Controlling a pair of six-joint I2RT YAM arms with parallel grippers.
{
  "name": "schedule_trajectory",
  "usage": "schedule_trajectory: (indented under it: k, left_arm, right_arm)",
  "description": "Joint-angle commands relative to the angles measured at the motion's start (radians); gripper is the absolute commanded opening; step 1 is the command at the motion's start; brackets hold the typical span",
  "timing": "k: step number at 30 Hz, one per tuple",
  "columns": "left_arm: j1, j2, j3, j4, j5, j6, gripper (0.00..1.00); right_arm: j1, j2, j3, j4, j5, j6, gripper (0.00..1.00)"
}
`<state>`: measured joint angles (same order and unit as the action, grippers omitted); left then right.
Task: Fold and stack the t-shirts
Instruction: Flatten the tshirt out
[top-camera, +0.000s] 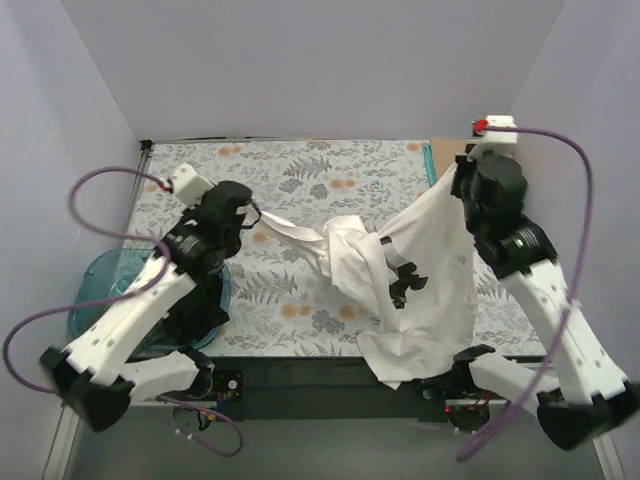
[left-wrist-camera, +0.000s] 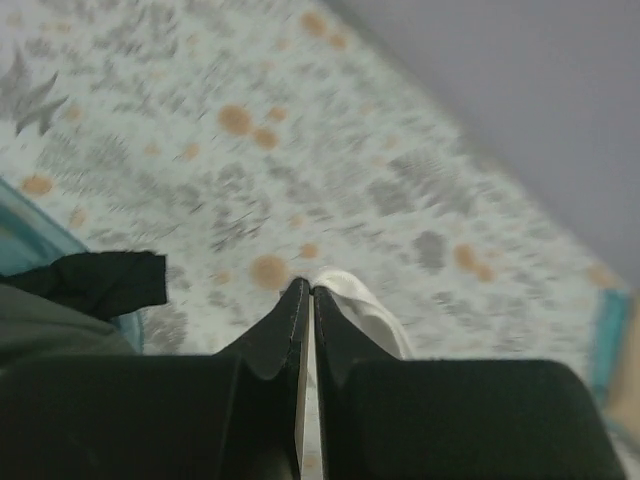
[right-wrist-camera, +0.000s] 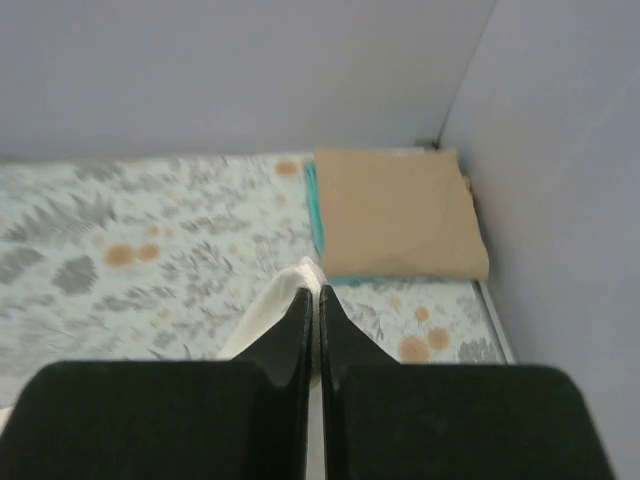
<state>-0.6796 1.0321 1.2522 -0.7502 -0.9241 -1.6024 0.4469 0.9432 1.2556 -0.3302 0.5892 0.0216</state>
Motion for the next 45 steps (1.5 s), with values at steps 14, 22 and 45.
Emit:
schedule_trajectory:
  k: [14,22,45]
  left_arm:
    - [0.288,0.249,-0.324,0.224,0.39,0.067,0.0]
    - [0.29,0.22,-0.353,0.169,0.413,0.022,0.0]
    - [0.252,1.217,0.721,0.312,0.887,0.534,0.89]
  right_arm:
    - [-0.192,0.645,0.076,0.025,-0.434,-0.029,0.98]
    - [0.102,0.218,-0.418,-0.055,-0.495,0.17,0.98]
    - [0.55,-0.138,-0.719,-0.196,-0.325,0.612,0.98]
